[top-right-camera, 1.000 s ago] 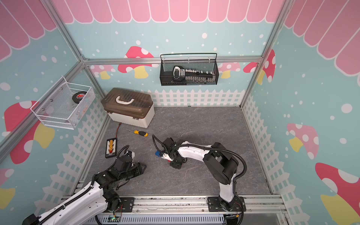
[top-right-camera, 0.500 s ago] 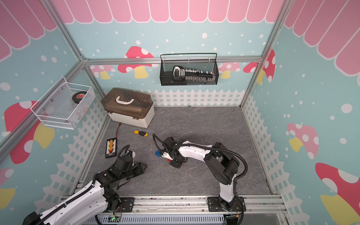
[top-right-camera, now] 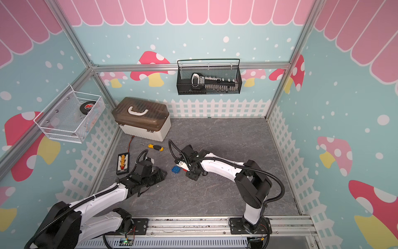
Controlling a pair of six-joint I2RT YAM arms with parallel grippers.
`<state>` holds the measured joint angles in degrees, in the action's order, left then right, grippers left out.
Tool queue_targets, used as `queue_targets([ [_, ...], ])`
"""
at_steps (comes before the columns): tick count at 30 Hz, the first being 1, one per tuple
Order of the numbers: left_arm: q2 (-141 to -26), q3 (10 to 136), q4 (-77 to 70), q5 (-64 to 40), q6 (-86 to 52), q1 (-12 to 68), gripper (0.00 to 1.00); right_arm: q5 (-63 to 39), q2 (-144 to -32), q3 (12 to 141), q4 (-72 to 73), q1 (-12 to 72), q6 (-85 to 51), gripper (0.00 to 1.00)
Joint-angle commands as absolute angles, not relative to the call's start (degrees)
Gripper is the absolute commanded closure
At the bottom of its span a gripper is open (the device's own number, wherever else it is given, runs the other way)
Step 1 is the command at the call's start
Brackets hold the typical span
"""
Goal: Assemble the letter y with lego
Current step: Pick up the lego brick from the center of the board, then move the lego brick at the center of the board.
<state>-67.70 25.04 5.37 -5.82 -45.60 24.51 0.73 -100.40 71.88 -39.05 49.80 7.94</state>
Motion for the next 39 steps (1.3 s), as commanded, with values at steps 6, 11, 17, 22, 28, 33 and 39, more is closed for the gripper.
queue_targets([
  [6, -82.8, 34.7, -4.9, -10.7, -43.5, 21.2, 0.50, 0.8, -99.2, 70.8, -35.9, 48.9, 6.2, 0.75],
  [11, -88.5, 36.7, -5.0, -11.2, -42.8, 21.1, 0.62, 0.8, -98.8, 69.9, -34.8, 48.6, 6.1, 0.75],
  [17, -90.5, 36.0, -6.3, -12.1, -43.2, 22.4, 0.73, 0.6, -98.7, 69.4, -34.0, 48.1, 6.2, 0.75],
  [22, -91.1, 34.7, -6.6, -11.9, -43.5, 24.0, 0.78, 0.7, -98.8, 69.1, -33.6, 47.5, 6.3, 0.75],
  [28, -90.0, 32.3, -7.2, -11.3, -45.2, 26.2, 0.82, 0.7, -99.0, 68.7, -33.2, 47.3, 6.2, 0.75],
  [33, -88.5, 31.5, -6.3, -11.9, -45.4, 26.6, 0.82, 0.9, -99.1, 68.5, -33.0, 47.1, 5.9, 0.75],
  [39, -86.9, 29.8, -6.3, -13.4, -46.0, 28.0, 0.81, 1.3, -99.4, 68.0, -32.7, 46.8, 5.6, 0.75],
])
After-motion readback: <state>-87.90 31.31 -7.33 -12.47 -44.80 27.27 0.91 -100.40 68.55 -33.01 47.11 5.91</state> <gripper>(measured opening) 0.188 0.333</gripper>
